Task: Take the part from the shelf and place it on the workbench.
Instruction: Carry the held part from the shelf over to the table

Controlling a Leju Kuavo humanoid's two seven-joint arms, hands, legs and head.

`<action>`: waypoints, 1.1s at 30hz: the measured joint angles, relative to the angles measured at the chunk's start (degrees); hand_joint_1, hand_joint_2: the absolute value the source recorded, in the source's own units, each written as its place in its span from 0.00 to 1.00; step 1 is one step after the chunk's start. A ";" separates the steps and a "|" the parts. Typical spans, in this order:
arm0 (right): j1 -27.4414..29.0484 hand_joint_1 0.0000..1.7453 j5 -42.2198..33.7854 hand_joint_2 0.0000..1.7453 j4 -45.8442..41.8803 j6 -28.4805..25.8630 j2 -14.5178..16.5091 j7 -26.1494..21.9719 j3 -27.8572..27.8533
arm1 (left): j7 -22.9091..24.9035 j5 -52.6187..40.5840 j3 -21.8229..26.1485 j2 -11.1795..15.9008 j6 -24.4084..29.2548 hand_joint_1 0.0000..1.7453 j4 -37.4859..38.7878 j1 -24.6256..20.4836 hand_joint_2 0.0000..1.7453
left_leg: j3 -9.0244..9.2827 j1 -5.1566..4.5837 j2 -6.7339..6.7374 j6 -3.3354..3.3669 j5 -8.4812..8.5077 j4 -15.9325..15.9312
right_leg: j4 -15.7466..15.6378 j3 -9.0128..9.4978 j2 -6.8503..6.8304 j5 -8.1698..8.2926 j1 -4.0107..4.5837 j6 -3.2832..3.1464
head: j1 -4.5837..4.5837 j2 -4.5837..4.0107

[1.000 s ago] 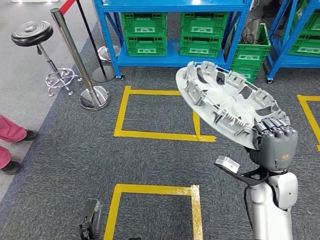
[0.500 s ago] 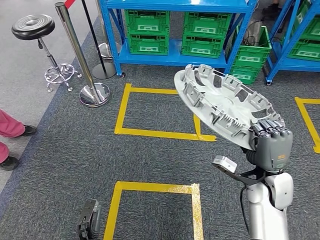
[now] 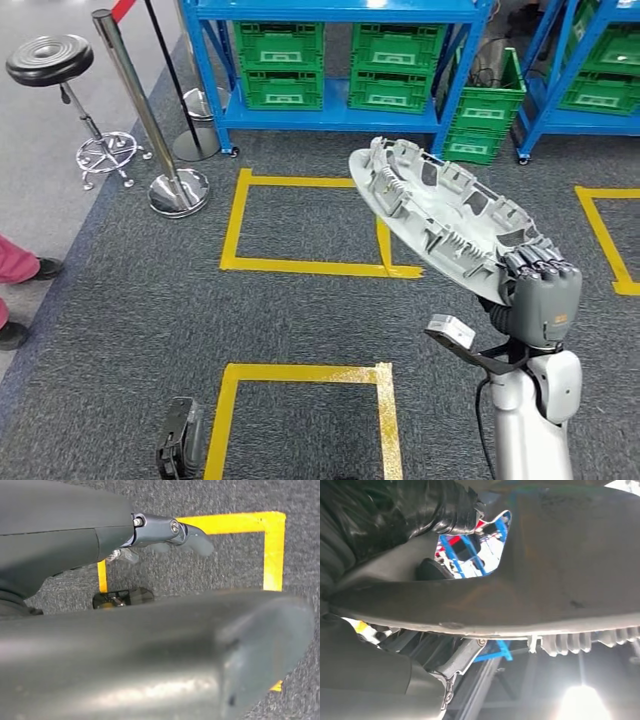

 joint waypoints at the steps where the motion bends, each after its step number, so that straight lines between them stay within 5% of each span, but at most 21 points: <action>1: -0.01 1.00 -0.02 1.00 0.06 0.01 0.01 0.00 0.01 | 0.00 0.00 0.03 0.06 0.01 0.00 0.00 -0.02 0.00 | -0.19 0.07 0.40 -0.56 -0.44 0.68 | -3.54 1.85 -1.04 1.18 0.03 0.22 | 0.07 0.00; 4: -0.14 1.00 -0.12 1.00 0.15 0.01 0.01 0.00 0.11 | 0.00 -0.01 0.21 0.20 0.02 0.00 -0.01 -0.02 0.00 | -0.79 -0.15 1.39 -1.90 -1.45 2.63 | -7.88 4.30 -2.02 1.79 0.28 -0.86 | -0.05 0.00; 6: -0.06 1.00 -0.12 1.00 0.15 0.00 -0.03 0.00 0.07 | 0.00 -0.01 0.32 0.11 0.02 0.00 -0.02 0.00 0.00 | -0.84 0.01 1.93 -2.29 -1.65 2.96 | -7.55 3.99 -0.76 1.97 0.25 -1.99 | -0.37 0.00; 8: -0.03 1.00 -0.11 1.00 0.15 -0.01 -0.04 -0.01 0.00 | 0.00 -0.02 0.41 0.10 0.02 0.00 -0.02 -0.04 0.00 | -1.44 0.36 0.61 -2.74 -3.42 4.82 | -7.52 3.74 0.40 2.24 0.19 -2.75 | -0.40 0.00; 11: -0.06 1.00 -0.24 1.00 0.16 0.00 -0.01 -0.02 0.13 | 0.00 -0.02 0.48 0.14 0.01 0.00 -0.02 0.05 0.00 | -5.63 0.53 -2.19 -3.04 -9.13 15.16 | -7.58 3.43 2.27 2.55 0.30 -3.41 | -0.60 0.00; 13: -0.02 1.00 -0.44 1.00 0.19 0.00 0.00 -0.02 0.19 | 0.00 -0.03 0.48 0.15 -0.05 0.00 -0.02 0.15 0.00 | -7.62 0.39 -2.56 -2.65 -10.14 19.55 | -7.57 3.26 3.71 2.68 0.61 -3.63 | -0.65 0.00; 15: -0.02 1.00 -0.60 1.00 0.20 0.00 0.00 -0.02 0.27 | 0.00 -0.06 0.48 0.14 -0.12 0.00 -0.02 0.14 0.00 | -5.90 0.07 -3.32 -1.65 -7.04 15.71 | -7.58 3.23 5.27 2.82 0.95 -3.75 | -0.64 0.00; 17: -0.11 1.00 -0.77 1.00 0.20 0.00 0.00 -0.02 0.44 | 0.01 -0.09 0.52 0.28 -0.11 0.00 -0.02 0.08 0.00 | -2.47 -0.18 -6.56 0.08 -3.37 8.23 | -7.64 3.16 6.77 3.02 1.05 -3.67 | -0.52 0.00; 19: -0.21 1.00 -0.97 1.00 0.23 -0.02 0.00 -0.02 0.63 | 0.11 -0.13 0.57 0.47 -0.07 0.00 -0.02 0.10 0.00 | -0.72 -0.42 -9.02 1.26 -2.09 4.35 | -7.79 2.78 8.24 3.41 0.59 -3.11 | -0.59 0.00; 21: -0.15 1.00 -1.13 1.00 0.21 -0.05 -0.01 -0.02 0.77 | 0.24 -0.18 0.59 0.35 -0.06 0.00 -0.04 0.06 0.00 | -0.21 -0.56 -8.05 1.40 -2.01 3.13 | -8.22 2.38 9.67 3.95 0.22 -2.22 | -0.85 0.00; 22: -0.05 1.00 -1.17 1.00 0.16 -0.06 -0.03 -0.02 0.78 | 0.28 -0.21 0.61 0.27 -0.07 0.00 -0.07 -0.04 0.00 | 0.17 -0.42 -7.11 1.26 -1.81 2.19 | -8.23 2.04 9.11 3.92 0.31 -1.93 | -0.89 0.00; 24: -0.11 1.00 -1.20 1.00 0.04 -0.06 -0.06 -0.01 0.77 | 0.28 -0.25 0.68 0.17 -0.10 0.00 -0.13 -0.19 0.00 | 0.84 -0.10 -5.16 0.97 -1.33 0.45 | -5.87 0.47 5.50 2.14 0.65 -1.49 | -0.43 0.00; 26: -0.25 1.00 -1.24 1.00 -0.01 -0.06 -0.06 0.00 0.81 | 0.31 -0.28 0.76 0.31 -0.22 0.00 -0.15 0.00 0.00 | 0.85 -0.14 -3.35 0.87 -1.20 0.25 | 0.56 -2.50 1.89 -1.38 0.66 -1.02 | -0.02 0.00; 28: -0.15 1.00 -1.34 1.00 -0.02 -0.06 -0.06 0.00 0.81 | 0.34 -0.31 0.79 0.36 -0.44 0.00 -0.15 0.23 0.00 | 0.69 -0.18 -1.44 0.73 -1.34 0.51 | 5.72 -4.48 1.03 -3.04 0.52 -0.46 | 0.04 0.00; 29: -0.06 1.00 -1.37 1.00 -0.03 -0.06 -0.08 0.00 0.79 | 0.35 -0.37 0.79 0.36 -0.54 0.00 -0.15 0.25 0.00 | 0.64 -0.18 -0.57 0.61 -1.44 0.65 | 5.58 -4.08 0.84 -2.47 0.45 -0.26 | 0.08 0.00; 31: 0.01 1.00 -1.40 1.00 -0.17 -0.06 -0.15 0.00 0.69 | 0.35 -0.62 0.79 0.36 -0.81 0.00 -0.15 0.16 0.00 | 0.60 -0.17 1.00 0.10 -1.79 1.13 | -0.92 -0.19 -0.52 0.48 0.43 -0.09 | 0.13 0.00; 33: 0.01 1.00 -1.44 1.00 -0.50 -0.06 -0.20 0.00 0.63 | 0.41 -0.90 0.81 0.51 -1.11 0.00 -0.15 -0.06 0.00 | 0.47 -0.47 2.27 -0.63 -2.27 1.79 | -7.07 3.56 -2.40 2.08 0.75 -0.73 | 0.07 0.00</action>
